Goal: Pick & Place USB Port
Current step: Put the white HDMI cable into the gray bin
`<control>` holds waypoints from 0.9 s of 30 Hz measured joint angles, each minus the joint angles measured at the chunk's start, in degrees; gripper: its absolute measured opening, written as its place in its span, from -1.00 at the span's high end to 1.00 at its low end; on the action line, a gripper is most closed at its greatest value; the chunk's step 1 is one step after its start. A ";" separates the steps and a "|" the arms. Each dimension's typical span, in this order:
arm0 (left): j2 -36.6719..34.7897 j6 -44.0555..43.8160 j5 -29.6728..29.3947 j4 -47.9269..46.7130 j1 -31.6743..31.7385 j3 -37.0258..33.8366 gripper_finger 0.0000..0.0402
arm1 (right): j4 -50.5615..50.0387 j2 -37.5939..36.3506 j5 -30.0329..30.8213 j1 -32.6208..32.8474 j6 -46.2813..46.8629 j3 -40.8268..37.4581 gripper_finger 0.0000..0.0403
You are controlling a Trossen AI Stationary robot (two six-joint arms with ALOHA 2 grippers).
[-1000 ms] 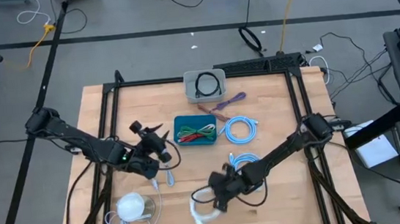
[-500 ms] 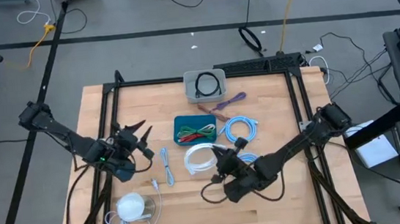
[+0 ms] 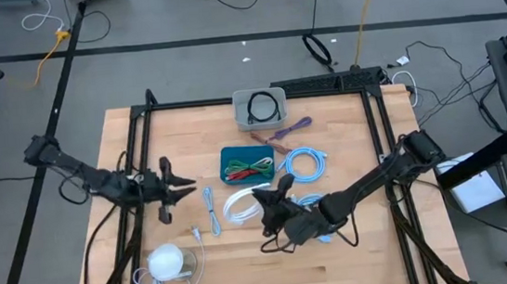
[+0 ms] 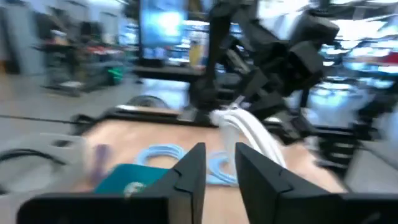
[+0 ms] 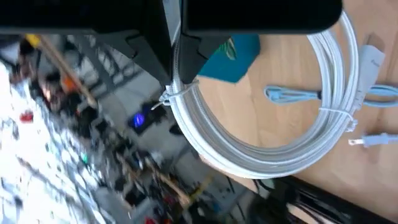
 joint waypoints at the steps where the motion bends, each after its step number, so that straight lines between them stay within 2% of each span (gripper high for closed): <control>1: 0.14 -1.29 2.30 0.07 1.05 -0.29 0.49 | 3.61 0.02 -1.04 0.00 -3.15 -1.19 0.98; 6: 4.83 -5.09 5.45 1.75 4.39 -0.34 0.12 | 20.55 0.02 -2.12 -0.99 -13.64 -7.21 0.98; 10: 10.60 -5.30 5.43 7.37 5.98 -0.34 -0.19 | 31.18 0.02 4.53 -2.54 -22.27 -10.16 0.98; 13: 14.60 -4.40 4.37 12.00 7.20 -0.29 -0.32 | 38.35 0.00 6.47 -4.16 -24.37 -11.52 0.98; 18: 21.27 -1.87 -1.15 13.65 9.57 1.41 -0.34 | 45.55 -0.08 4.93 -6.67 -18.46 -12.62 0.98; 24: 27.44 0.76 0.53 21.72 11.50 2.54 -0.23 | 47.95 0.00 4.72 -8.44 -15.31 -14.95 0.98; 27: 29.14 0.51 4.66 24.93 13.63 2.55 -0.22 | 50.39 -0.02 3.39 -8.46 -15.66 -15.64 0.98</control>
